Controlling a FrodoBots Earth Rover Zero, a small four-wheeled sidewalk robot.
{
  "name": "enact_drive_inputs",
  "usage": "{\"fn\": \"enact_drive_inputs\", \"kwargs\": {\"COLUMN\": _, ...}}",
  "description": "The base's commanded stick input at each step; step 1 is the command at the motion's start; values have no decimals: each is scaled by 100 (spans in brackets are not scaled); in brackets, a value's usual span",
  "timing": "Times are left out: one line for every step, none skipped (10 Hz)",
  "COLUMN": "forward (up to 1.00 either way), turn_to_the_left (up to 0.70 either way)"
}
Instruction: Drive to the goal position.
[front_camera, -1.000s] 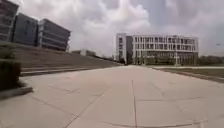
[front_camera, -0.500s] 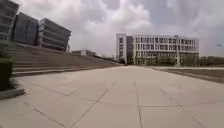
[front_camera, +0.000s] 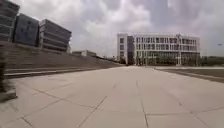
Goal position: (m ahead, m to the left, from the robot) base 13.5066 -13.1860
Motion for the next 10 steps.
{"fn": "enact_drive_inputs", "kwargs": {"forward": 50, "turn_to_the_left": -2}}
{"fn": "enact_drive_inputs", "kwargs": {"forward": 50, "turn_to_the_left": 30}}
{"fn": "enact_drive_inputs", "kwargs": {"forward": 50, "turn_to_the_left": 48}}
{"fn": "enact_drive_inputs", "kwargs": {"forward": 50, "turn_to_the_left": 17}}
{"fn": "enact_drive_inputs", "kwargs": {"forward": 50, "turn_to_the_left": -2}}
{"fn": "enact_drive_inputs", "kwargs": {"forward": 50, "turn_to_the_left": -2}}
{"fn": "enact_drive_inputs", "kwargs": {"forward": 50, "turn_to_the_left": -2}}
{"fn": "enact_drive_inputs", "kwargs": {"forward": 50, "turn_to_the_left": -2}}
{"fn": "enact_drive_inputs", "kwargs": {"forward": 50, "turn_to_the_left": -2}}
{"fn": "enact_drive_inputs", "kwargs": {"forward": 50, "turn_to_the_left": -2}}
